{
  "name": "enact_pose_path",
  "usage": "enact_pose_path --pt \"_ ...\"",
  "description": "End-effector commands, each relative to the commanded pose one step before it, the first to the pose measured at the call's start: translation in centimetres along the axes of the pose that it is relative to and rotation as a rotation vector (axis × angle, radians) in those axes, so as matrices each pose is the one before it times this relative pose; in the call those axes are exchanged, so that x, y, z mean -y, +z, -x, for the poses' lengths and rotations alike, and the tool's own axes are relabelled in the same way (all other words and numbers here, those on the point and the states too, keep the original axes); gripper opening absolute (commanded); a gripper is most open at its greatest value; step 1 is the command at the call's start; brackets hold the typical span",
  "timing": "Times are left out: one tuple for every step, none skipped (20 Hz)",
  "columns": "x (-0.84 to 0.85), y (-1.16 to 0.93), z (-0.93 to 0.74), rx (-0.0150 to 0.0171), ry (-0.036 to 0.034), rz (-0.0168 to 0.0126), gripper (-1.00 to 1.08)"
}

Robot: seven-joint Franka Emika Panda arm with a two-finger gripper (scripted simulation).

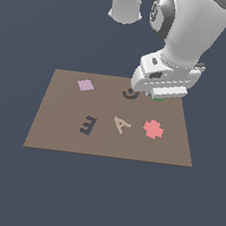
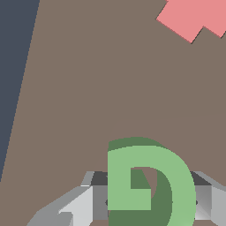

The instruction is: Insert a designated object into the corresponding slot on a board.

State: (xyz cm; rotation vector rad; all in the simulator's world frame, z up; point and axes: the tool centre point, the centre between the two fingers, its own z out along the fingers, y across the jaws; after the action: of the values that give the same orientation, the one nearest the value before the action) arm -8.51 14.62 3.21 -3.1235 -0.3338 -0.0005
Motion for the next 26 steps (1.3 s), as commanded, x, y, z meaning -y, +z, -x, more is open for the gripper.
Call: enact_pose_path --pt "-0.238 -0.055 0.414 -0.00048 -0.08697 0.00008 -1.00" --pt "-0.097 -0.018 0.185 -0.00005 -0.03746 0.00000 -1.00" --pt "-0.100 -0.018 0.191 -0.00005 -0.03875 0.00000 -1.00" --pt "-0.104 -0.019 0.197 -0.00005 -0.03991 0.00000 -1.00" --pt "-0.105 -0.019 0.198 -0.00004 -0.04006 0.00000 -1.00" --pt "-0.105 -0.019 0.197 -0.00004 -0.03988 0.00001 -1.00" --pt "-0.105 -0.019 0.196 -0.00004 -0.03970 0.00001 -1.00" --pt "-0.105 -0.018 0.195 -0.00004 -0.03952 0.00001 -1.00" --pt "-0.104 -0.018 0.195 -0.00004 -0.03934 0.00001 -1.00" --pt "-0.104 -0.018 0.194 -0.00003 -0.03917 0.00001 -1.00" --pt "-0.104 -0.018 0.193 -0.00003 -0.03900 0.00001 -1.00" --pt "-0.104 -0.018 0.192 -0.00003 -0.03884 0.00002 -1.00" --pt "-0.105 -0.018 0.192 -0.00003 -0.03868 0.00002 -1.00" --pt "-0.104 -0.018 0.191 -0.00002 -0.03853 0.00002 -1.00" --pt "-0.105 -0.018 0.191 -0.00002 -0.03837 0.00002 -1.00" --pt "-0.105 -0.017 0.190 -0.00002 -0.03823 0.00002 -1.00" --pt "-0.105 -0.017 0.189 -0.00002 -0.03809 0.00002 -1.00" --pt "-0.105 -0.017 0.189 -0.00002 -0.03795 0.00002 -1.00" --pt "-0.105 -0.017 0.188 -0.00001 -0.03783 0.00002 -1.00" --pt "-0.105 -0.017 0.188 -0.00001 -0.03771 0.00002 -1.00" --pt "-0.105 -0.017 0.188 -0.00001 -0.03760 0.00002 -1.00" --pt "-0.106 -0.017 0.187 -0.00001 -0.03749 0.00002 -1.00" --pt "-0.106 -0.017 0.187 -0.00001 -0.03739 0.00002 -1.00" --pt "-0.106 -0.017 0.187 0.00000 -0.03730 0.00002 -1.00" --pt "-0.106 -0.017 0.187 0.00000 -0.03721 0.00002 -1.00" --pt "-0.107 -0.017 0.186 0.00000 -0.03713 0.00002 -1.00"
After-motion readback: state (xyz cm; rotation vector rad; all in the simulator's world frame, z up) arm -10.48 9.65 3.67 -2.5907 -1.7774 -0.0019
